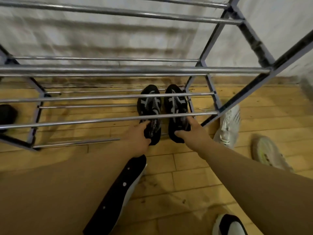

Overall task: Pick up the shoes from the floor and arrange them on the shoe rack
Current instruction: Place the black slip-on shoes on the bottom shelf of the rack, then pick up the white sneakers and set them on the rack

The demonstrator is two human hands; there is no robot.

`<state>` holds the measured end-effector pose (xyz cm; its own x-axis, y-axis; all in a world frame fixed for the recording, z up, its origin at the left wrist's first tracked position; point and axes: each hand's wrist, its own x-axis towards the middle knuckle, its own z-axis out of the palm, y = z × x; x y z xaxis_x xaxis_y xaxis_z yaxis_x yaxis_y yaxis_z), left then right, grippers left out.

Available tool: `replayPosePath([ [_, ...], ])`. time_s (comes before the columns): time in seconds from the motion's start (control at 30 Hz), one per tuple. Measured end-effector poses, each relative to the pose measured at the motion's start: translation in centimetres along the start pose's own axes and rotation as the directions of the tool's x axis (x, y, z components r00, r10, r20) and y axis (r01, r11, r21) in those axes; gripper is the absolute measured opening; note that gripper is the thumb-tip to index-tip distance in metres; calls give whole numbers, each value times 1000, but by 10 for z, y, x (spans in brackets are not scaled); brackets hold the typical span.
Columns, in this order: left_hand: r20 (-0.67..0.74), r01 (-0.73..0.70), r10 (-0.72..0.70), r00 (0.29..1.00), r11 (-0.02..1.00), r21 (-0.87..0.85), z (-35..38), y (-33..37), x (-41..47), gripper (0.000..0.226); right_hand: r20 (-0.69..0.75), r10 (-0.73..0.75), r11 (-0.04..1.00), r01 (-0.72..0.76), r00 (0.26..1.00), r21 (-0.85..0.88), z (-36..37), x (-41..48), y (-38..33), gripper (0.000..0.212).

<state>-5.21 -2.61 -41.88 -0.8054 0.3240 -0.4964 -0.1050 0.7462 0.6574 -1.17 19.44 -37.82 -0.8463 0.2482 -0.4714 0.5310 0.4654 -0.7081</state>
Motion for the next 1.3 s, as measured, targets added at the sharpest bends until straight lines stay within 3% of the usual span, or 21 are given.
replayPosePath([
  [0.13, -71, -19, 22, 997, 999, 47, 7, -8, -4, 60, -18, -112, 959, 103, 994, -264, 1, -1, 2, 79],
  [0.37, -23, -100, 100, 995, 995, -2, 16, 13, 1, 53, -143, -147, 960, 106, 979, -261, 4, 6, 10, 62],
  [0.5, 62, -113, 110, 992, 992, 47, 18, 21, -1, 59, -65, -219, 922, 185, 974, -339, -1, -2, 11, 50],
  [0.57, 66, -128, 124, 990, 990, 61, 16, 17, -9, 68, -31, -199, 919, 175, 980, -354, -6, -13, 15, 56],
  [0.7, -53, -61, 66, 996, 994, 95, 15, -1, -31, 80, -75, -199, 854, 135, 977, -503, 3, -51, 33, 71],
  [0.77, -114, 12, 3, 993, 992, 128, 18, -18, -49, 83, 17, -145, 838, 132, 989, -530, 20, -67, 39, 68],
  [0.87, -64, 97, -86, 994, 976, 195, 24, -47, -89, 105, 197, 17, 943, 50, 980, -328, 54, -78, 37, 63],
  [1.07, 38, 171, -195, 980, 924, 343, 43, -86, -153, 123, 317, 65, 998, -53, 946, -47, 111, -75, 13, 67],
  [1.17, 75, 184, -205, 976, 956, 229, 37, -88, -156, 123, 386, 16, 998, 9, 922, -62, 119, -76, -2, 63],
  [1.3, 222, 217, -182, 958, 965, -149, -7, -68, -165, 104, 454, 1, 981, 87, 891, -172, 97, -82, -23, 62],
])
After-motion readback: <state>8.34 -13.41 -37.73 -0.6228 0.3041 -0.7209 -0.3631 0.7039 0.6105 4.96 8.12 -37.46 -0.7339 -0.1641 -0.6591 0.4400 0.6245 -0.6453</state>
